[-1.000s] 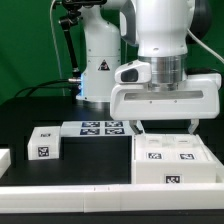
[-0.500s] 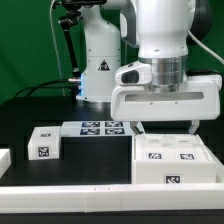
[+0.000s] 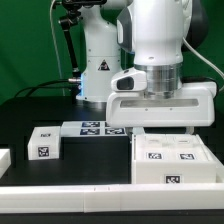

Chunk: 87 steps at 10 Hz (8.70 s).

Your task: Assemble cabinet

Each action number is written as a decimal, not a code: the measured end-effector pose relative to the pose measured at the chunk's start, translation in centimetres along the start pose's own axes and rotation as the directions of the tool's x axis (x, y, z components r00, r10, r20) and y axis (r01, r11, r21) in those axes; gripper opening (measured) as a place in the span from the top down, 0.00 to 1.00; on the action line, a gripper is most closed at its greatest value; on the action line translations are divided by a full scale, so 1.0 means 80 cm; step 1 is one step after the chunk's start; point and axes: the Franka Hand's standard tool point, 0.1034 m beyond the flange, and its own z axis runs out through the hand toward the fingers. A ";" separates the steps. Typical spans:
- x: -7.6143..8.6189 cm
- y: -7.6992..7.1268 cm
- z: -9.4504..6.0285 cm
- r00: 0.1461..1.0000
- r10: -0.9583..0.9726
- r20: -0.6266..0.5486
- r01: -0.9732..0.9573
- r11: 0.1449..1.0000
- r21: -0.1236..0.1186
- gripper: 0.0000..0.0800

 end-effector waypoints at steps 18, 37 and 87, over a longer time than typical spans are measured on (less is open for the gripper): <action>0.017 0.002 0.009 0.999 -0.022 -0.026 0.022 0.999 0.024 0.74; 0.023 -0.005 -0.061 0.994 -0.105 0.019 0.104 0.994 0.024 0.78; -0.038 0.275 -0.051 0.966 -0.234 0.111 0.238 0.971 -0.028 0.00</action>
Offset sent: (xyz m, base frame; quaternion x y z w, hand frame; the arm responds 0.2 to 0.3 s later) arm 0.0190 -0.0088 -0.0065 -0.0198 0.0137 -0.0440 0.9987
